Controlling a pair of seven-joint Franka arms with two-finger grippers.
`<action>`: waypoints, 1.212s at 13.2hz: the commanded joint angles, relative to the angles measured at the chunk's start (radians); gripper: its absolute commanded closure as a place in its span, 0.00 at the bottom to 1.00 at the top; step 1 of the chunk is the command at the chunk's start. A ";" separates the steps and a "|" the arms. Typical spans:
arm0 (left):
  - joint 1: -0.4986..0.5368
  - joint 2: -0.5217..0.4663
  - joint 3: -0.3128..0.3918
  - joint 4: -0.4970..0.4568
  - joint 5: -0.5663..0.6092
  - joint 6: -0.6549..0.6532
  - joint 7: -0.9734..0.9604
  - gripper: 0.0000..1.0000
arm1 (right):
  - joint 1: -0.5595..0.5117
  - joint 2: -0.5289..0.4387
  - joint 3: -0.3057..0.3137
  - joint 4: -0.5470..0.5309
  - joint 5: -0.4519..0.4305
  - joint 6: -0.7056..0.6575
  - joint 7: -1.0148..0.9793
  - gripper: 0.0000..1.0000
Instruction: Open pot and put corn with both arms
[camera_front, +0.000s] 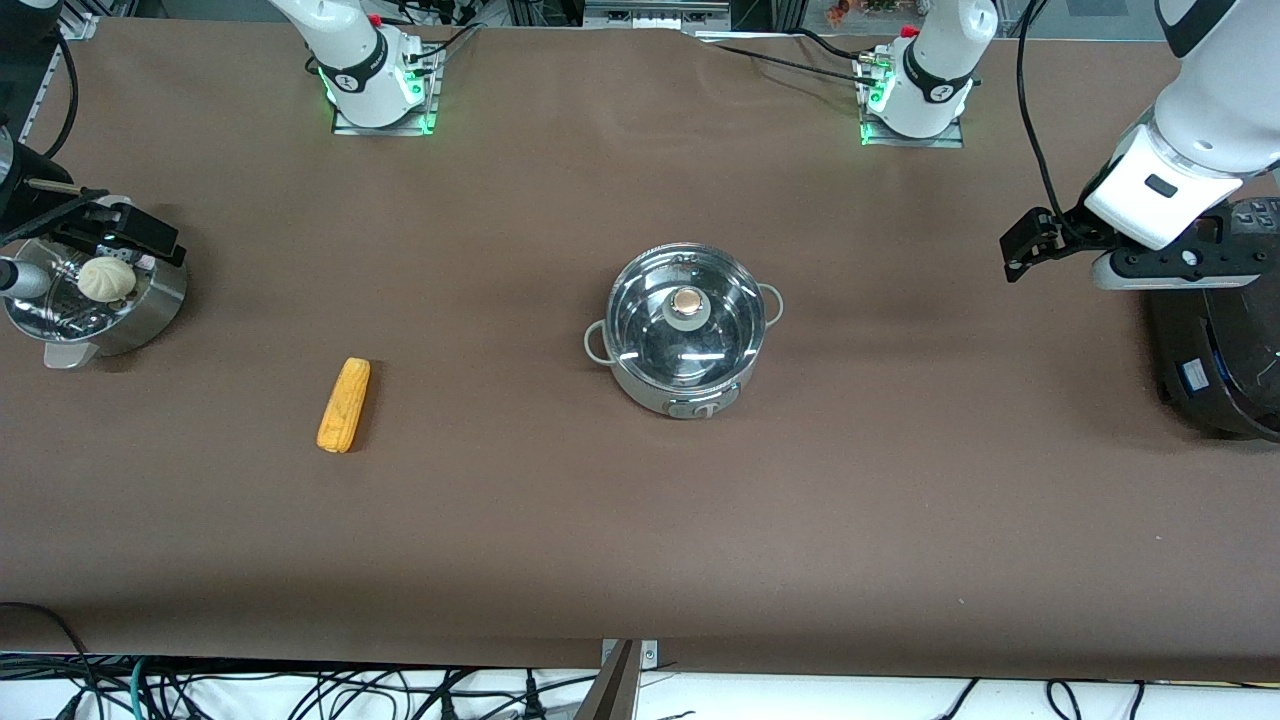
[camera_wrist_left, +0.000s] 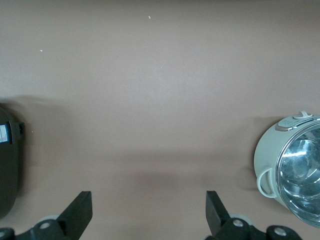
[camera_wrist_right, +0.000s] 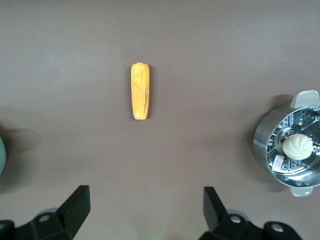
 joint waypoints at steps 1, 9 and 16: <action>-0.002 -0.006 0.015 -0.002 -0.021 -0.001 0.014 0.00 | -0.011 -0.007 0.008 -0.005 -0.004 0.003 0.008 0.00; -0.001 -0.003 0.015 -0.001 -0.019 -0.032 0.015 0.00 | -0.011 -0.007 0.008 -0.005 -0.006 0.002 0.005 0.00; -0.009 0.002 0.013 -0.001 -0.021 -0.042 0.017 0.00 | -0.013 -0.007 0.008 -0.005 -0.007 0.003 -0.002 0.00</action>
